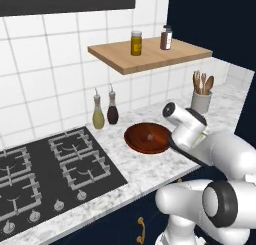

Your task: Grab a lemon wedge from the fridge and one ice cube from the ice bowl, and put them in the glass of lemonade.

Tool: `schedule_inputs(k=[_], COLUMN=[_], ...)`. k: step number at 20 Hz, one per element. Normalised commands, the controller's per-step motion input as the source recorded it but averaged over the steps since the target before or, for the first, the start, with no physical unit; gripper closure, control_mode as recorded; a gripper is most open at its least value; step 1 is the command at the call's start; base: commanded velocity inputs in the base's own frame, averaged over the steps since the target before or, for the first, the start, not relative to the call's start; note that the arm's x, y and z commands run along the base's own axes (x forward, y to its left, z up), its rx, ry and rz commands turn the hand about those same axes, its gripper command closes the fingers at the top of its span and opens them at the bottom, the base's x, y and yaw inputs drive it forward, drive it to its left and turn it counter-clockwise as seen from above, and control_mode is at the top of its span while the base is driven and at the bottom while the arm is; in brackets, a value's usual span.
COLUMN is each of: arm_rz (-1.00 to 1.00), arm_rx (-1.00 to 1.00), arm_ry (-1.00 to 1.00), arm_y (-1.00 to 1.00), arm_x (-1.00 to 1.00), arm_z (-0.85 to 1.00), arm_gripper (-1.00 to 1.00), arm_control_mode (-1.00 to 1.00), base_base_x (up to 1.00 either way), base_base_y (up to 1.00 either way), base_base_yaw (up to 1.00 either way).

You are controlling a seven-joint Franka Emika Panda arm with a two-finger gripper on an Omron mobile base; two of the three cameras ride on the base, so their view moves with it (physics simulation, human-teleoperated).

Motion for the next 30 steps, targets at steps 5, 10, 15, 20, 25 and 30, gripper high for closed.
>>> schedule_inputs(k=[5,10,15,20,25,30], arm_rz=[0.0,0.0,0.0,0.0,0.0,0.0], arm_rx=[0.0,0.0,0.0,0.0,0.0,-0.05], arm_ry=[-0.01,0.0,0.0,0.0,0.0,-0.03], arm_y=[0.0,-0.07,-0.14,-0.16,-0.13,-0.01], arm_x=[0.44,0.5,0.39,0.22,0.18,-0.28], arm_z=[-0.23,-0.13,-0.23,-0.35,-0.3,-0.3], arm_gripper=[1.0,1.0,1.0,1.0,1.0,1.0], arm_control_mode=[-1.0,-1.0,-1.0,-1.0,-1.0,-1.0], base_base_x=[0.0,0.0,0.0,0.0,0.0,0.0], base_base_y=[0.0,0.0,0.0,0.0,0.0,0.0], base_base_yaw=[0.0,0.0,0.0,0.0,0.0,0.0])
